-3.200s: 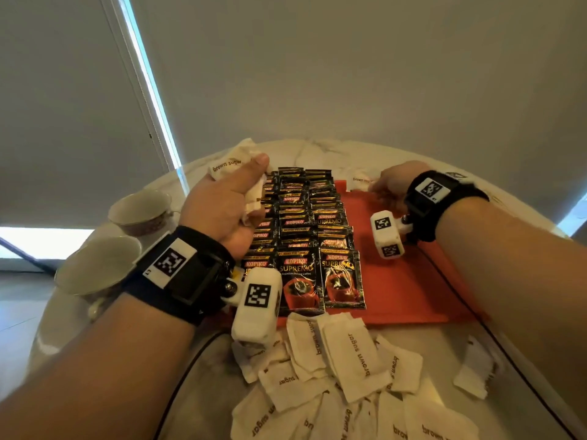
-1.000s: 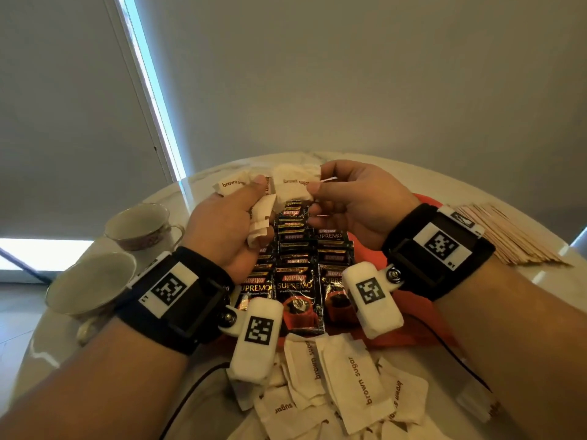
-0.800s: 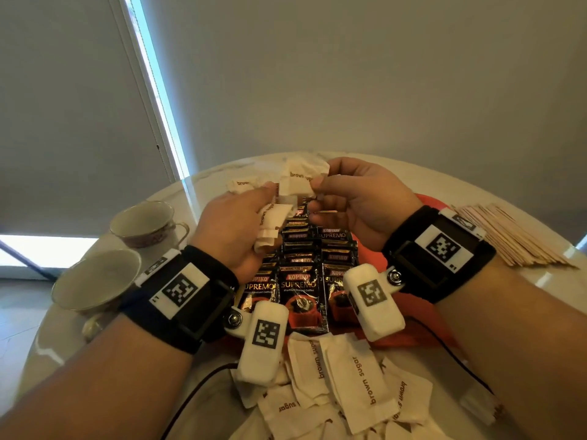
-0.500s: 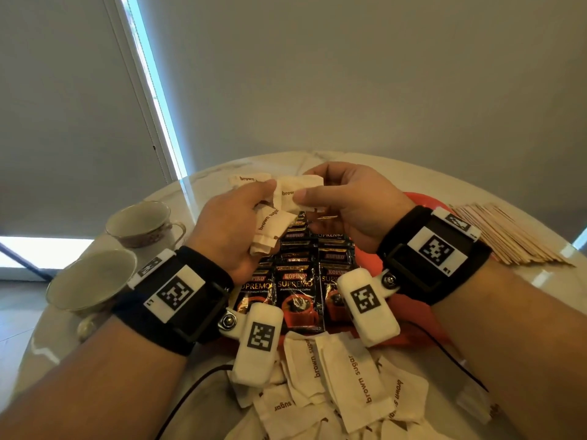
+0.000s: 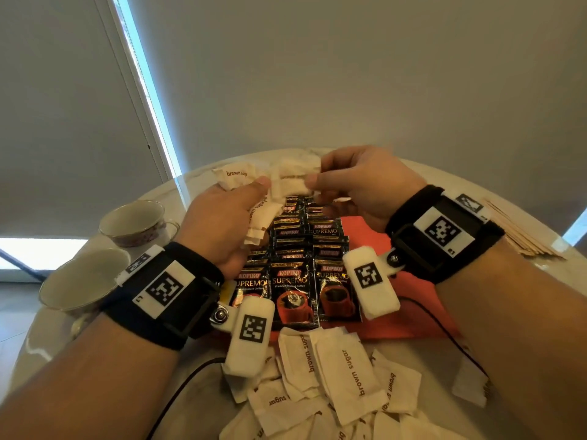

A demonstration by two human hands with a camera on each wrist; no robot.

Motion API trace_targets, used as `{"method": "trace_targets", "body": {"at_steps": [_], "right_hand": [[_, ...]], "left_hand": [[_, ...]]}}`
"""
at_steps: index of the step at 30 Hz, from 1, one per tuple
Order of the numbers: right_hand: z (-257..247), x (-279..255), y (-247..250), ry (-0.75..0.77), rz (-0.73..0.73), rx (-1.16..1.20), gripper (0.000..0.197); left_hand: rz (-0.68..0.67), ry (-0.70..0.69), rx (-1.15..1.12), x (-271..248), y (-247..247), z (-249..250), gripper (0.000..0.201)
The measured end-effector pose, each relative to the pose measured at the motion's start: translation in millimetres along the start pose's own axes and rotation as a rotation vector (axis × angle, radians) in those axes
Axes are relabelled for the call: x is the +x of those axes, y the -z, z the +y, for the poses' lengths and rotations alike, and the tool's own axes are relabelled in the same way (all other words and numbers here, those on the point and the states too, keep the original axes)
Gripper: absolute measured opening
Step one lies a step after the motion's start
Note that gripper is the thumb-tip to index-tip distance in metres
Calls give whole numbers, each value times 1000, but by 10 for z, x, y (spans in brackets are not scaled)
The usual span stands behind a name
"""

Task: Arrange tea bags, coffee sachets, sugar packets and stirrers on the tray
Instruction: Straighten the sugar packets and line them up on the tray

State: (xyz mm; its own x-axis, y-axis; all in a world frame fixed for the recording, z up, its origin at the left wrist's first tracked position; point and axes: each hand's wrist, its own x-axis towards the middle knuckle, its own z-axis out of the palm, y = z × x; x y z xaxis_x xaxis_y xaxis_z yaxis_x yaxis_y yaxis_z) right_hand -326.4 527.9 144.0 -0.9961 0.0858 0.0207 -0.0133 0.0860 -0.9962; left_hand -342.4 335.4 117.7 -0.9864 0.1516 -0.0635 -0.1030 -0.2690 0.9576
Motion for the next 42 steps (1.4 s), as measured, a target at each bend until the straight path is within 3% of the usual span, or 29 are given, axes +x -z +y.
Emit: {"method": "trace_targets", "body": {"at_steps": [3,5,8,11,17,21,26,32,35,39,42], "right_hand": [[53,209,293,-46,234,27,16],[229,394,520,-159,363,3,12],[515,575,729,-349,402,-188,17],[635,687,791,-388,408,-284,13],[562,827,743,-393,298,-362,12],[578,861,734,-396,336,-228,9],[574,798,750,-391,404,-126,16],[521,687,562,-447,198,-258,17],[509,683,536,-448,200,-236,20],[355,517,484,-315,254,-115,12],[157,225,261,-218,51,-13,18]], "left_hand": [[21,34,-17,84,64,-10,26],[12,54,-44,123,88,-16,26],[-11,70,-64,170,107,-36,24],[-24,71,-72,192,120,-37,24],[-35,80,-91,193,137,-33,31],[-18,72,-78,213,141,-50,40],[-33,82,-86,219,141,-45,37],[-50,74,-68,197,129,-61,27],[-49,79,-59,186,114,-72,27],[-66,81,-50,175,105,-67,25],[-79,73,-42,143,63,-66,33]]}}
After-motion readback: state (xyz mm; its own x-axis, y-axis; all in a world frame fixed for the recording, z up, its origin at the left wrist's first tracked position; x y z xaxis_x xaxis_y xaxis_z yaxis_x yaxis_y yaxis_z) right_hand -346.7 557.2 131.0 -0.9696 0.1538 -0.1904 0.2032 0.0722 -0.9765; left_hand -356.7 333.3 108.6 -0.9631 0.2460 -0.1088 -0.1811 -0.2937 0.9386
